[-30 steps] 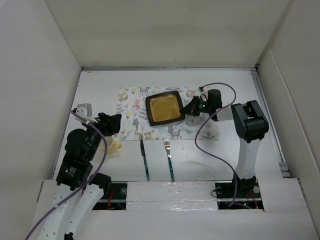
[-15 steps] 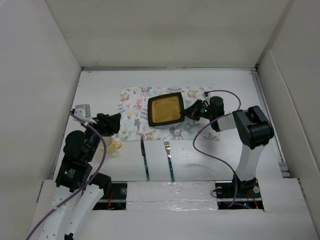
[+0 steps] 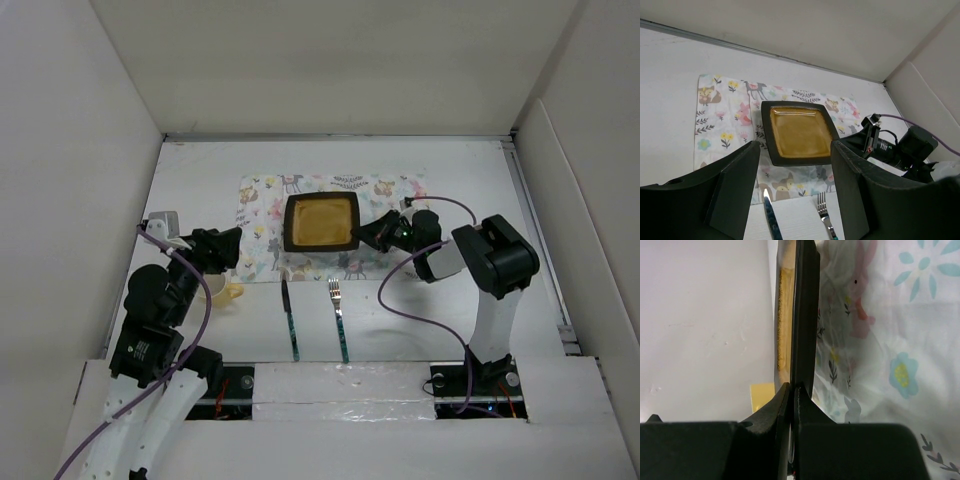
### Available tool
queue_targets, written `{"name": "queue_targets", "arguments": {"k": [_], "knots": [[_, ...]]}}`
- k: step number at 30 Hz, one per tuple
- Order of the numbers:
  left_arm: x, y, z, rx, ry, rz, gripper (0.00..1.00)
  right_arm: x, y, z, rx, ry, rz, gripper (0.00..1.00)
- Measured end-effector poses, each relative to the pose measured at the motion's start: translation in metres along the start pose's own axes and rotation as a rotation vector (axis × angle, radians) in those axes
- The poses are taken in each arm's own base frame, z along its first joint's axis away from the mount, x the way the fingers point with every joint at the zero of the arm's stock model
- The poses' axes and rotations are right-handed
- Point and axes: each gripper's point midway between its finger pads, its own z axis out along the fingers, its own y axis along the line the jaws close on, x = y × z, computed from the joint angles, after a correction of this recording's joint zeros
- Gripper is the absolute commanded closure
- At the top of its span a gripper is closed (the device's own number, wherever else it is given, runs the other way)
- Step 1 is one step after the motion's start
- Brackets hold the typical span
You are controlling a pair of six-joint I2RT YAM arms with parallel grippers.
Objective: Set the dinner table for one person
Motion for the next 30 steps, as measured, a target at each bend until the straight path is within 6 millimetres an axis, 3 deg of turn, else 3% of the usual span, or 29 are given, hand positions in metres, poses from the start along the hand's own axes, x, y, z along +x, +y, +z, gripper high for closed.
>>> {"name": "queue_targets", "arguments": {"k": [6,12,14,16,20,25,30], "knots": [[-0.001,0.000,-0.001,0.002,-0.004,0.000,0.45,-0.003,-0.003,-0.001,0.007,-0.005,-0.025,1.00],[-0.001,0.000,-0.001,0.003,-0.004,0.000,0.45,-0.005,-0.021,-0.004,0.068,-0.007,-0.055,1.00],[-0.001,0.000,-0.001,0.003,-0.004,0.000,0.45,-0.007,-0.021,-0.004,0.070,-0.003,-0.069,0.92],[-0.001,0.000,-0.001,0.003,-0.004,0.000,0.45,-0.008,-0.021,-0.003,0.070,-0.002,-0.082,0.76],[-0.001,-0.001,-0.001,0.003,-0.004,0.000,0.45,-0.010,-0.028,-0.004,0.097,0.010,-0.096,0.68],[-0.001,0.000,-0.001,0.003,-0.004,0.000,0.45,-0.014,-0.042,-0.007,0.201,0.026,-0.128,0.67],[-0.001,-0.001,-0.001,0.003,-0.004,0.000,0.45,-0.021,-0.042,-0.005,0.264,0.040,-0.171,0.62]]}}
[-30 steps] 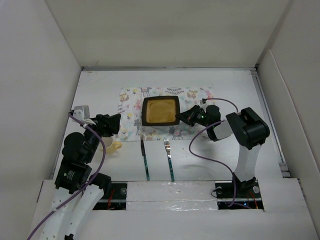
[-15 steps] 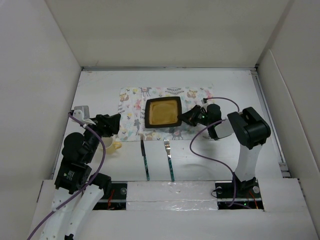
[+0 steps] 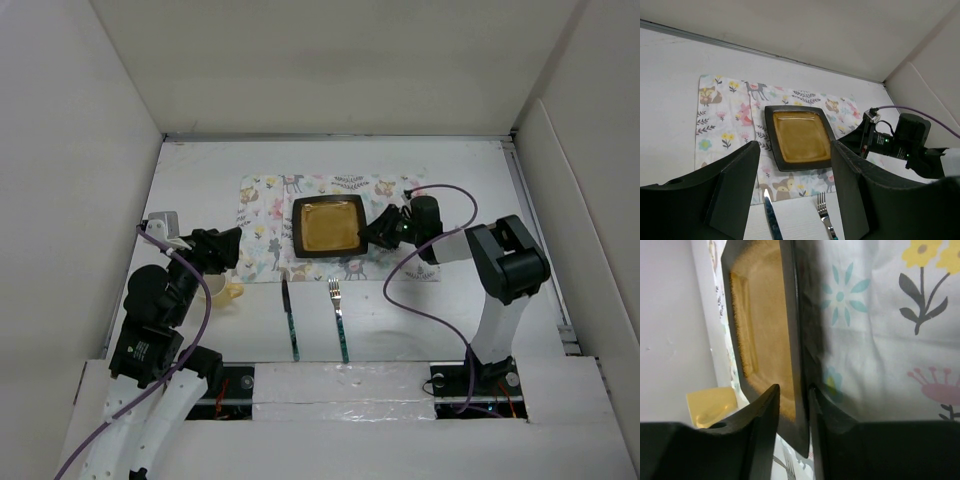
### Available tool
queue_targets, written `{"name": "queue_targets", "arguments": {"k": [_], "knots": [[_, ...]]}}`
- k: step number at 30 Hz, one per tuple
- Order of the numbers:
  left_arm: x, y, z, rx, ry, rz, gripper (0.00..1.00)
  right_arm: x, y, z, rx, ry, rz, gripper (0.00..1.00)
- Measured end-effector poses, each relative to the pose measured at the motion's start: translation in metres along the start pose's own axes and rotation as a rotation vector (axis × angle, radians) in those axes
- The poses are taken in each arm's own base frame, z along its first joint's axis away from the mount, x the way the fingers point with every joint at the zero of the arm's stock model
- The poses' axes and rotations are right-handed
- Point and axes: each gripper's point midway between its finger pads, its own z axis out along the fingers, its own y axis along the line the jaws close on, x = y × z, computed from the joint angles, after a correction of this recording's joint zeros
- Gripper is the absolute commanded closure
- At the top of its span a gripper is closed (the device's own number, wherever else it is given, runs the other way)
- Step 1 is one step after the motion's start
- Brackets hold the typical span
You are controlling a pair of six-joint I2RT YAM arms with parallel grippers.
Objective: Set the dinner table for one person
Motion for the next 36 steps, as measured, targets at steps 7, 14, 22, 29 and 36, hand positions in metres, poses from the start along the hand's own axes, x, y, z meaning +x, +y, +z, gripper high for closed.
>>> {"name": "queue_targets", "arguments": {"k": [7,14,22,29,36], "knots": [[0.000,0.000,0.000,0.000,0.000,0.000,0.44,0.006,-0.012,-0.005,0.073,0.028,-0.029,0.50],[-0.001,0.000,-0.001,0.001,-0.004,-0.001,0.45,-0.006,-0.011,-0.020,0.163,-0.013,-0.106,0.50],[-0.012,0.002,-0.010,-0.015,-0.062,-0.012,0.72,-0.038,0.029,-0.063,0.198,-0.184,-0.321,1.00],[-0.026,0.009,-0.024,-0.048,-0.148,-0.027,1.00,0.056,0.153,-0.079,-0.075,-0.205,-0.736,1.00],[-0.050,0.022,-0.048,-0.109,-0.288,-0.065,0.62,0.131,0.229,-0.049,-0.396,-0.106,-0.881,0.94]]}}
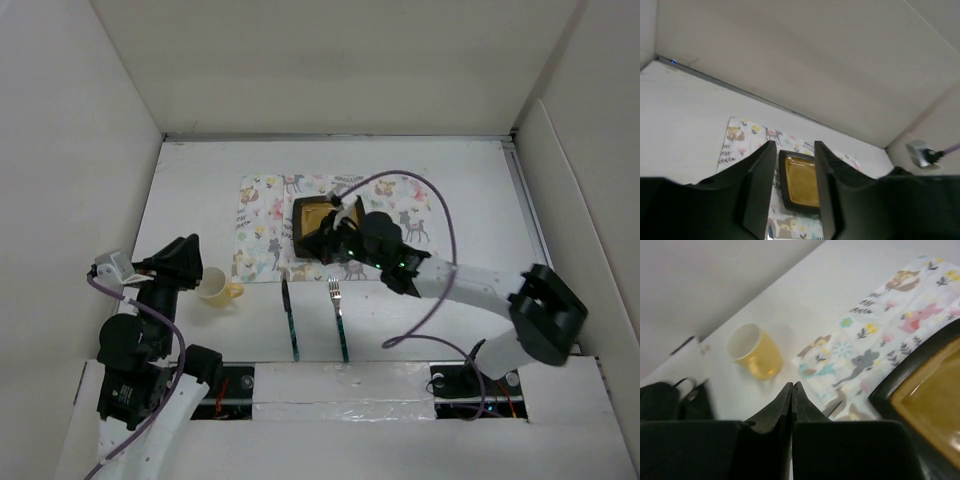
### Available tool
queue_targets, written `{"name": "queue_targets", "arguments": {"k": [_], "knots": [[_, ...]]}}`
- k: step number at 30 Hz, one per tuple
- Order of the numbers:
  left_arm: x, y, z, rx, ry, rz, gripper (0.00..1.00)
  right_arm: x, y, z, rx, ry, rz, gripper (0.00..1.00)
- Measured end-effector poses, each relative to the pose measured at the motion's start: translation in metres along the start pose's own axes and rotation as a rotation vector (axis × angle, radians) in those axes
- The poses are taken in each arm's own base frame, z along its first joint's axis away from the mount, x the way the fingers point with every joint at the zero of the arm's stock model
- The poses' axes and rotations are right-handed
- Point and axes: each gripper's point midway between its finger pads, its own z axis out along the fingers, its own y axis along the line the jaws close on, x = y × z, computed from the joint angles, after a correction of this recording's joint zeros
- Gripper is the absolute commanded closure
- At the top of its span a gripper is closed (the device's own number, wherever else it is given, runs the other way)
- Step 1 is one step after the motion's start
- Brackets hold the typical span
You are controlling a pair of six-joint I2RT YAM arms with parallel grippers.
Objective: Set the dinner table for one person
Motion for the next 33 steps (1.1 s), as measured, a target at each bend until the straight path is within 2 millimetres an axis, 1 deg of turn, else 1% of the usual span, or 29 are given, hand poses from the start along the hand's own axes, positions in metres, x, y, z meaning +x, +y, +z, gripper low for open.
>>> {"name": "queue_targets", "arguments": {"k": [1,2,3,5,7,8,10,12,15,19,22,23,26,27,30,32,33], "knots": [[-0.005,0.001,-0.003,-0.004,-0.024,-0.009,0.55,0.004,-0.005,0.018,0.002,0.018,-0.017,0.80],[-0.010,0.002,-0.005,-0.009,-0.042,-0.015,0.53,0.014,-0.008,0.034,0.003,0.044,-0.034,0.51],[-0.013,0.003,-0.006,-0.015,-0.055,-0.015,0.52,0.027,-0.008,0.045,-0.001,0.077,-0.049,0.43],[-0.018,0.005,-0.007,-0.030,-0.070,-0.011,0.50,0.056,0.002,0.059,-0.039,0.145,-0.092,0.34],[-0.022,0.007,-0.007,-0.044,-0.081,-0.002,0.50,0.080,0.020,0.068,-0.097,0.203,-0.131,0.32],[-0.024,0.007,-0.006,-0.050,-0.088,0.002,0.49,0.088,0.030,0.073,-0.126,0.227,-0.150,0.31],[-0.025,0.009,-0.005,-0.058,-0.098,0.007,0.49,0.099,0.048,0.082,-0.177,0.252,-0.188,0.30],[-0.022,0.011,-0.004,-0.063,-0.094,0.013,0.49,0.105,0.062,0.090,-0.216,0.265,-0.220,0.30],[-0.019,0.013,-0.003,-0.068,-0.085,0.022,0.48,0.114,0.074,0.102,-0.248,0.288,-0.254,0.30],[-0.017,0.014,-0.002,-0.071,-0.082,0.030,0.48,0.131,0.076,0.120,-0.244,0.321,-0.276,0.31],[-0.017,0.014,-0.002,-0.072,-0.082,0.033,0.48,0.147,0.067,0.130,-0.200,0.349,-0.289,0.33],[-0.017,0.014,-0.002,-0.071,-0.083,0.034,0.48,0.151,0.065,0.133,-0.186,0.354,-0.292,0.36],[-0.017,0.014,-0.002,-0.071,-0.082,0.036,0.48,0.160,0.058,0.139,-0.151,0.370,-0.295,0.41],[-0.017,0.014,-0.002,-0.071,-0.082,0.036,0.48,0.162,0.059,0.142,-0.153,0.371,-0.296,0.41],[-0.017,0.014,-0.002,-0.069,-0.081,0.037,0.48,0.163,0.059,0.145,-0.146,0.365,-0.282,0.48],[-0.017,0.014,-0.002,-0.069,-0.081,0.036,0.48,0.163,0.060,0.146,-0.145,0.360,-0.270,0.58],[-0.017,0.014,-0.002,-0.069,-0.081,0.037,0.48,0.162,0.062,0.147,-0.144,0.357,-0.262,0.70]]}}
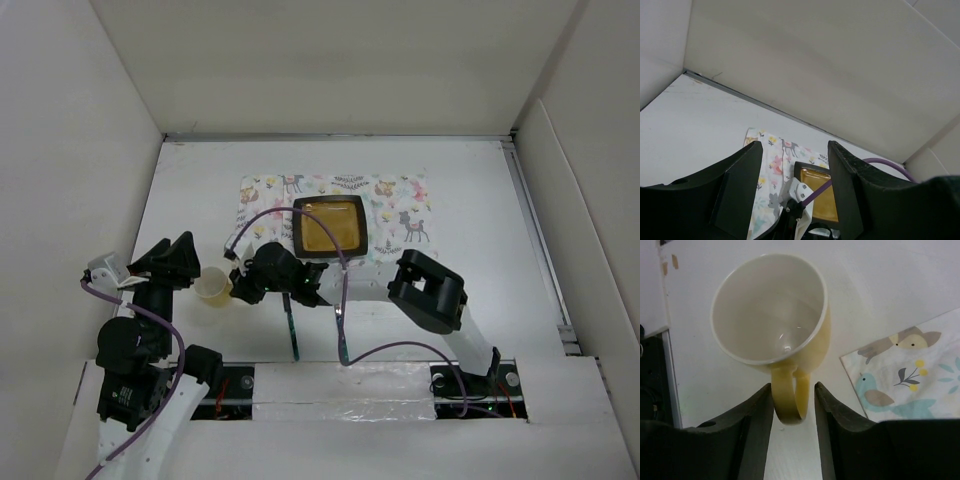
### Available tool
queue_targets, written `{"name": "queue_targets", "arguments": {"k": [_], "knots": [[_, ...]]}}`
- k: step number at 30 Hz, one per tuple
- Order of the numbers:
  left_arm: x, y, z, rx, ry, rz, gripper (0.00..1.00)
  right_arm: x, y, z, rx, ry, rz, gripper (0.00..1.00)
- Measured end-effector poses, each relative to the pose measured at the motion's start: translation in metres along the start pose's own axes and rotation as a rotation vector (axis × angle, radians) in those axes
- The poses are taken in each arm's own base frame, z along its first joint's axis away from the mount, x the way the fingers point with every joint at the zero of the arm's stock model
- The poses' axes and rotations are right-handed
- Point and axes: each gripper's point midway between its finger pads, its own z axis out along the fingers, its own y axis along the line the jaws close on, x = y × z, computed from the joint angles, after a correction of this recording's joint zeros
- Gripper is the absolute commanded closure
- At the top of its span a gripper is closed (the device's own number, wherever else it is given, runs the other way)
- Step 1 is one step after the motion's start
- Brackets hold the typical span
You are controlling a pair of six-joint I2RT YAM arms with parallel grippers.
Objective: Set the dinner table for one person
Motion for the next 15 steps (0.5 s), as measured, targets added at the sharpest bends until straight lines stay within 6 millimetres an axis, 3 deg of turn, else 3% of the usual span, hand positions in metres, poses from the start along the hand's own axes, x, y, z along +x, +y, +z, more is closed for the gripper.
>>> {"name": "queue_targets", "arguments": {"k": [1,3,8,10,13,15], "knots": [[0.000,0.000,0.000,0.000,0.000,0.000,0.48,-0.002,0.000,0.001,0.000,-0.004,0.005,0.92],[0.000,0.000,0.000,0.000,0.000,0.000,0.48,-0.009,0.002,0.003,0.001,-0.026,0.019,1.00],[0.000,0.000,0.000,-0.003,-0.001,0.000,0.48,-0.011,0.001,0.004,0.007,-0.030,0.061,1.00],[0.000,0.001,0.000,-0.007,-0.002,0.000,0.48,-0.008,0.002,-0.005,-0.005,-0.030,0.093,1.00],[-0.001,0.002,0.000,-0.011,-0.008,-0.001,0.48,-0.013,-0.008,-0.036,0.009,-0.044,0.145,1.00],[-0.001,0.003,0.000,-0.013,-0.008,-0.001,0.48,-0.034,-0.022,-0.065,0.040,-0.093,0.171,1.00]]}}
